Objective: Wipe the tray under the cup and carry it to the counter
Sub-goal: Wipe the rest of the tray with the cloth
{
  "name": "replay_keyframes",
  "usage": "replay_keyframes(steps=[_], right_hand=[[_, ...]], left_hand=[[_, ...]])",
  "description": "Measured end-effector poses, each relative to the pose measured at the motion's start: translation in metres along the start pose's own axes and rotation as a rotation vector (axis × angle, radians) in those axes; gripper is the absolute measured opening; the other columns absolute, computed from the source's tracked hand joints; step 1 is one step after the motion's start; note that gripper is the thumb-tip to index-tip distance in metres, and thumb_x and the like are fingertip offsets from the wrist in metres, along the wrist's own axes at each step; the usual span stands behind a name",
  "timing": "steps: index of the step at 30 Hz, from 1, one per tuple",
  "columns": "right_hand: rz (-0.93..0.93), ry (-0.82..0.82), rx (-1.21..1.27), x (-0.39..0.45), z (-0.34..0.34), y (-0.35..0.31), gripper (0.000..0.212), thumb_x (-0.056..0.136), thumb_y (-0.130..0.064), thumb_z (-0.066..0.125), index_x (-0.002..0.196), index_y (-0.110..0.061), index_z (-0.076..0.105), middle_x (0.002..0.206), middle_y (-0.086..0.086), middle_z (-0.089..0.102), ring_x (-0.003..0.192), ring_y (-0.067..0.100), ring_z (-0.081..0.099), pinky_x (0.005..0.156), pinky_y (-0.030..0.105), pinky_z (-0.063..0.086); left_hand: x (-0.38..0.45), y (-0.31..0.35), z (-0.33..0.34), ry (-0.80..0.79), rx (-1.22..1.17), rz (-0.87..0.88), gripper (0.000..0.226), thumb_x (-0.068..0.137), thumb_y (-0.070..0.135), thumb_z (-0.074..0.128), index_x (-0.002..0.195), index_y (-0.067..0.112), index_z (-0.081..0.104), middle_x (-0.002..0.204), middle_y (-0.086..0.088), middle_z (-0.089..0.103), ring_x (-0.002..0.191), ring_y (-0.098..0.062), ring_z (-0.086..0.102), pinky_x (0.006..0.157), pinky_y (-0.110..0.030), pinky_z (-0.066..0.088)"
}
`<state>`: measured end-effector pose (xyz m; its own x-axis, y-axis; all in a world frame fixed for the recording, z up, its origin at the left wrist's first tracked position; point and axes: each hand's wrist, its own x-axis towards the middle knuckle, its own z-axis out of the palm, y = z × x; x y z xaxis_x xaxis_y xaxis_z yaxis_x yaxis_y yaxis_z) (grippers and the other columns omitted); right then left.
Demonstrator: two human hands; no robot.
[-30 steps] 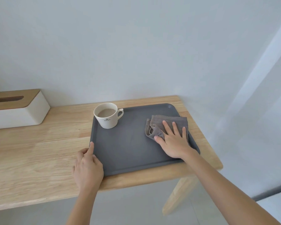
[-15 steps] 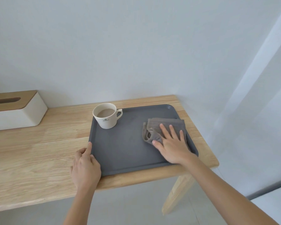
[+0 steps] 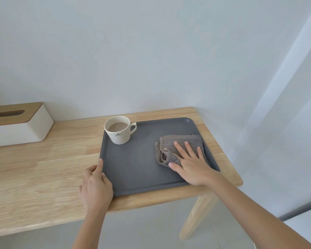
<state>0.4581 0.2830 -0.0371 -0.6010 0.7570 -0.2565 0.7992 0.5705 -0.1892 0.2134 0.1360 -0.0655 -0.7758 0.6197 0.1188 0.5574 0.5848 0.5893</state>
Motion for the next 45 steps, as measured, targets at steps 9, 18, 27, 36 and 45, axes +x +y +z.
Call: replay_keyframes(steps=[9, 18, 27, 36, 45], right_hand=[[-0.012, -0.071, 0.064, 0.030, -0.006, -0.050, 0.080, 0.073, -0.089, 0.007, 0.146, -0.057, -0.007, 0.160, -0.004, -0.027, 0.142, 0.033, -0.035, 0.111, 0.062, -0.022], [0.231, 0.070, 0.046, 0.040, -0.005, -0.027, 0.066, 0.082, -0.081, 0.005, 0.144, -0.060, -0.004, 0.162, -0.004, -0.021, 0.142, 0.046, -0.028, 0.111, 0.067, -0.017], [0.004, 0.024, 0.012, 0.056, 0.004, -0.087, 0.072, 0.078, -0.086, 0.014, 0.144, -0.062, -0.002, 0.163, -0.001, -0.020, 0.143, 0.044, -0.028, 0.109, 0.068, -0.017], [0.214, 0.075, 0.063, 0.062, -0.013, -0.020, 0.059, 0.088, -0.074, 0.012, 0.145, -0.060, 0.004, 0.164, -0.003, -0.012, 0.146, 0.043, -0.020, 0.112, 0.067, -0.012], [0.019, 0.075, 0.131, 0.049, -0.012, -0.034, 0.045, 0.101, -0.052, 0.018, 0.146, -0.055, 0.021, 0.165, -0.008, -0.002, 0.148, 0.040, -0.013, 0.115, 0.063, -0.008]], left_hand=[[0.000, 0.002, 0.000, 0.001, 0.003, -0.013, 0.051, 0.095, 0.009, 0.039, 0.143, 0.024, 0.045, 0.134, -0.005, 0.049, 0.123, -0.028, 0.049, 0.098, -0.045, 0.033], [0.000, 0.002, 0.000, -0.001, 0.001, 0.010, 0.051, 0.094, 0.009, 0.042, 0.142, 0.024, 0.046, 0.131, -0.004, 0.052, 0.119, -0.028, 0.052, 0.095, -0.045, 0.035], [0.001, -0.002, 0.001, -0.002, 0.014, 0.013, 0.052, 0.093, 0.008, 0.041, 0.143, 0.025, 0.045, 0.132, -0.004, 0.051, 0.119, -0.028, 0.052, 0.093, -0.045, 0.035], [0.002, -0.004, 0.004, 0.009, -0.009, 0.020, 0.050, 0.094, 0.007, 0.041, 0.141, 0.023, 0.047, 0.130, -0.004, 0.052, 0.116, -0.028, 0.053, 0.093, -0.045, 0.035], [0.000, 0.001, 0.004, 0.028, 0.000, -0.010, 0.052, 0.093, 0.009, 0.040, 0.142, 0.024, 0.046, 0.130, -0.003, 0.052, 0.118, -0.025, 0.052, 0.096, -0.042, 0.034]])
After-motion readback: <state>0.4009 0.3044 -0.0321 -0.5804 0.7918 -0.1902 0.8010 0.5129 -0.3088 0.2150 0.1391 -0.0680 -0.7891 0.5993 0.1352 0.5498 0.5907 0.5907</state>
